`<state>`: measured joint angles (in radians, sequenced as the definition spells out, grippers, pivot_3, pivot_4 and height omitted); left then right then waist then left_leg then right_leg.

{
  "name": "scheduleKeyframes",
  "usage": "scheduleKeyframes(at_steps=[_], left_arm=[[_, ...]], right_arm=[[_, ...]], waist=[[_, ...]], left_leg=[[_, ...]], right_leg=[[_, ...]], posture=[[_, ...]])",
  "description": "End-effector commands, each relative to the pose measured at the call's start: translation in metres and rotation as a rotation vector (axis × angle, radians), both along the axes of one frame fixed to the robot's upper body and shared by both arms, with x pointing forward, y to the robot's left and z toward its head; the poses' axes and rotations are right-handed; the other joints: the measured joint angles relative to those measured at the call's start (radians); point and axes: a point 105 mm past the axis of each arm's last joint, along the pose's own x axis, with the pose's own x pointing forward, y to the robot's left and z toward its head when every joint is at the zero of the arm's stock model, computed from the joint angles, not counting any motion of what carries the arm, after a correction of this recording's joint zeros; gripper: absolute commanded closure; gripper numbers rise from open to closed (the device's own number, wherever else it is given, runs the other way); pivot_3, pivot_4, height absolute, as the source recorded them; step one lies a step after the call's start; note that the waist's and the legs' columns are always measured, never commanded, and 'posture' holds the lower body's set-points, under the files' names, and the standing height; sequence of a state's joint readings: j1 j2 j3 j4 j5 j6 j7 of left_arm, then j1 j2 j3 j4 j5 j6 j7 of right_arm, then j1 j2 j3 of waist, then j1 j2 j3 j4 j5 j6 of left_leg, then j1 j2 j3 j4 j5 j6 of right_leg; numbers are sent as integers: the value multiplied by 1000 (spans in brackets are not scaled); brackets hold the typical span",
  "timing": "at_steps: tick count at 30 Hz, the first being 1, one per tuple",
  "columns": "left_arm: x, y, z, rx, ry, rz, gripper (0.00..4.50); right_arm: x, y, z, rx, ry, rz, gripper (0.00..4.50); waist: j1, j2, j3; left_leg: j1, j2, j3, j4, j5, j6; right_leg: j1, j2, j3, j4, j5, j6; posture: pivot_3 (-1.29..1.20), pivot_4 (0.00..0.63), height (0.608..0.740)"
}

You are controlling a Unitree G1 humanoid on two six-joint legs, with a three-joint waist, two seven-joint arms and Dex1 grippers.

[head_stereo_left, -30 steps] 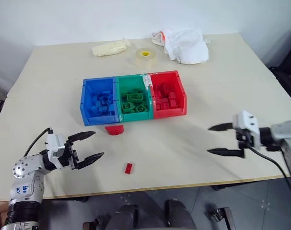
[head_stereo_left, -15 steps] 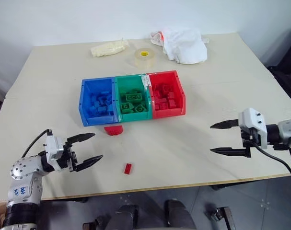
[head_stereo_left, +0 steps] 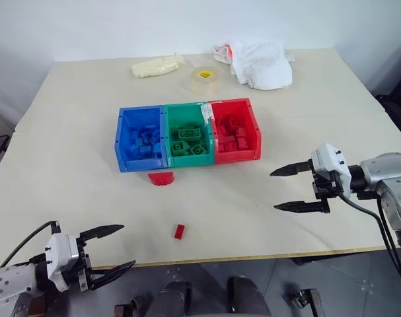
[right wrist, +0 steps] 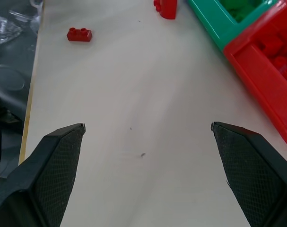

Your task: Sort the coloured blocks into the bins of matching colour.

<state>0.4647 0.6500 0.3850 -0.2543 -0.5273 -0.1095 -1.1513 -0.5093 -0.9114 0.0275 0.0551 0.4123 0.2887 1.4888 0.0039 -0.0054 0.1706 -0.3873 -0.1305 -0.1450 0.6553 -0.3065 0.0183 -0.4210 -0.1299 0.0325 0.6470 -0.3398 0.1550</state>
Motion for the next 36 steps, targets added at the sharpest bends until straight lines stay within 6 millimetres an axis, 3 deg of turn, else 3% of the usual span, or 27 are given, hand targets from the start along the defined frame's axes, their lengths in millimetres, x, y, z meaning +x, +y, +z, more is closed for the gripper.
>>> scheduleKeyframes(at_steps=[1, 6, 13, 16, 25, 36], left_arm=[[-1, -8, 9, 22, -50, -19, 0], [5, -29, 7, 33, -70, -68, 0], [44, -80, -13, 105, -113, -160, 0], [54, -87, -16, 130, -147, -152, 0], [60, -95, -40, 237, -142, -284, 0], [63, -101, -44, 208, -121, -325, 3174]], right_arm=[[1, 4, 7, 13, -14, 39, 30], [2, 6, 9, 15, -15, 59, 30], [1, 10, 9, 31, -29, 53, 30], [-1, 10, 8, 35, -30, 46, 30], [-6, 9, 4, 49, -35, 7, 30], [-6, 3, 1, 51, -43, -27, 0]], waist=[[6, 0, 0], [14, 0, 0], [22, 1, 0], [15, 1, 0], [23, 1, 0], [23, 2, -1]], left_leg=[[0, 1, 0, 0, 0, 0], [2, 1, 0, 0, -1, 2], [2, 1, 1, 3, -2, 1], [3, 2, 1, 3, -4, 1], [3, 3, 1, 5, -5, 0], [6, 2, 1, 7, -5, 1]], right_leg=[[1, 0, -1, -2, 0, -1], [4, 0, -1, -5, 1, -1], [5, 1, -3, -4, 1, 0], [5, 2, -3, -3, 1, 0], [5, 3, -3, -2, 1, 0], [9, 2, -3, -2, 1, 0]], posture=[[0, 150, 740], [0, 150, 740], [0, 150, 740], [0, 150, 740], [0, 150, 740], [0, 150, 740]])
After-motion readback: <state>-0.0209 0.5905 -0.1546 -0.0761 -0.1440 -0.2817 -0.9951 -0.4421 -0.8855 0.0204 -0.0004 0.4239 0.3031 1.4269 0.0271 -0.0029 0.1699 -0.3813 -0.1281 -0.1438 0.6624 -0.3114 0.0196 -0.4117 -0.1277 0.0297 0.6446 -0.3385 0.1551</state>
